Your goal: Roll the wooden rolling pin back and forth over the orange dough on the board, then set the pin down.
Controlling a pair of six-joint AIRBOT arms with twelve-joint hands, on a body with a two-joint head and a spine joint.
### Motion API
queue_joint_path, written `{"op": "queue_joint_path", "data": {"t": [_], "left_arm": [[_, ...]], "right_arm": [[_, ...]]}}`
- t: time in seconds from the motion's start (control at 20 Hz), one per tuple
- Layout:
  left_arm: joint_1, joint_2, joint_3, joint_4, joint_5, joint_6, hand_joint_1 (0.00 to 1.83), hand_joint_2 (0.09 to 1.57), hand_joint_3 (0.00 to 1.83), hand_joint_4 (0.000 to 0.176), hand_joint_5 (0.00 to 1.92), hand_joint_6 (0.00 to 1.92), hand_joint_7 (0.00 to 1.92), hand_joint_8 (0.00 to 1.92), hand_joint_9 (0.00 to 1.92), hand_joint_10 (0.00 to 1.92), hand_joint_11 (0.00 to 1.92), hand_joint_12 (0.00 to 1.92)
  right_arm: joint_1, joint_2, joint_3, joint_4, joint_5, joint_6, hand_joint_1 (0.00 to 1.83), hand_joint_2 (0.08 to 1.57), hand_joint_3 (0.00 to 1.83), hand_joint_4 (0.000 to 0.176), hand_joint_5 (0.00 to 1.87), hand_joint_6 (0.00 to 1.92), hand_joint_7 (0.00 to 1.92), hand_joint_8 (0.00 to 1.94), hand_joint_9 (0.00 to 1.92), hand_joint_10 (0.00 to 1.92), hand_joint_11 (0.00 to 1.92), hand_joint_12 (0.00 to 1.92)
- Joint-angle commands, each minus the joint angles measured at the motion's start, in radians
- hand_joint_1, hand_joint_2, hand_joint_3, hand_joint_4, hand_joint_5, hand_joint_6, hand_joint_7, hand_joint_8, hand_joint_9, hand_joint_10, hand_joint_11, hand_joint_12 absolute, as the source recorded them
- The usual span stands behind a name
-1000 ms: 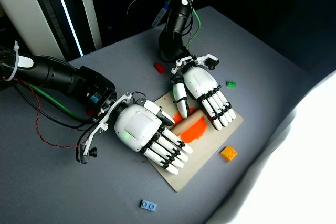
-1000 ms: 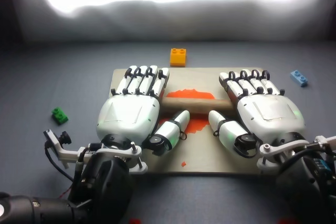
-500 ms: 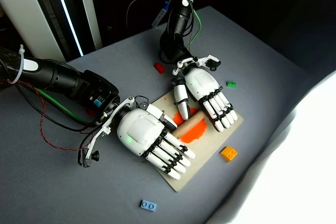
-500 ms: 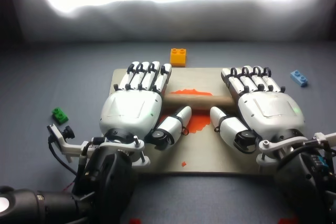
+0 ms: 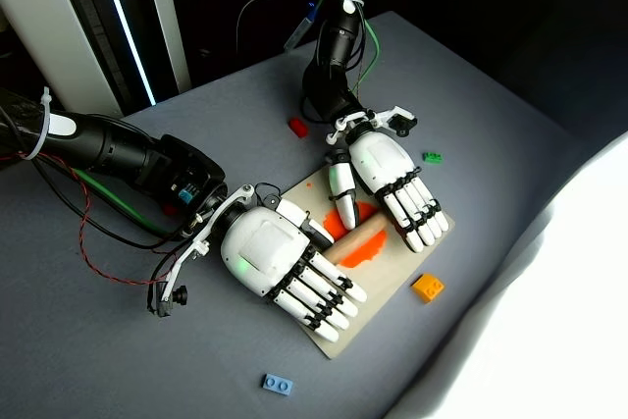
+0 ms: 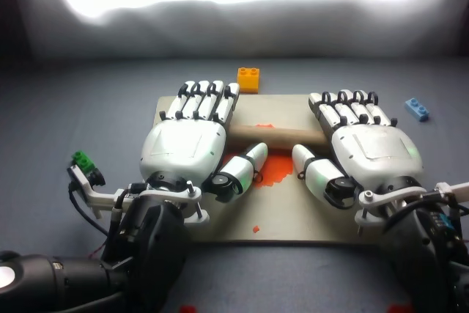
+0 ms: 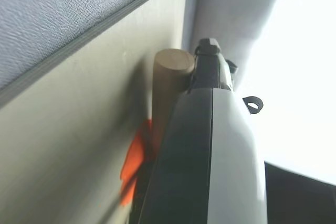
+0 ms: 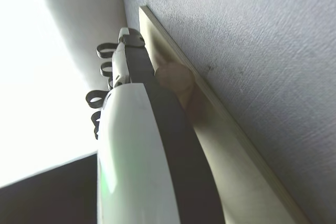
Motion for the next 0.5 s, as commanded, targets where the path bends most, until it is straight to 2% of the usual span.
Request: {"op": "queue_joint_path", "data": {"t": [0.0,0.45], "left_arm": [[-0.007,0.002,0.01,0.043,-0.086,0.002,0.0,1.43,0.0,0.0,0.01,0.0,0.0,0.0,0.0,0.0,0.0,0.0],[-0.02,0.003,0.029,0.034,-0.041,0.006,0.0,1.44,0.0,0.0,0.02,0.01,0.0,0.0,0.0,0.0,0.0,0.0]], "right_arm": [[0.01,0.003,0.005,-0.062,0.083,0.007,0.0,1.53,0.0,0.0,0.08,0.0,0.06,0.0,0.0,0.0,0.0,0.0],[0.02,0.002,0.025,-0.062,0.076,0.014,0.0,1.52,0.0,0.0,0.11,0.01,0.09,0.01,0.01,0.0,0.0,0.0]]}}
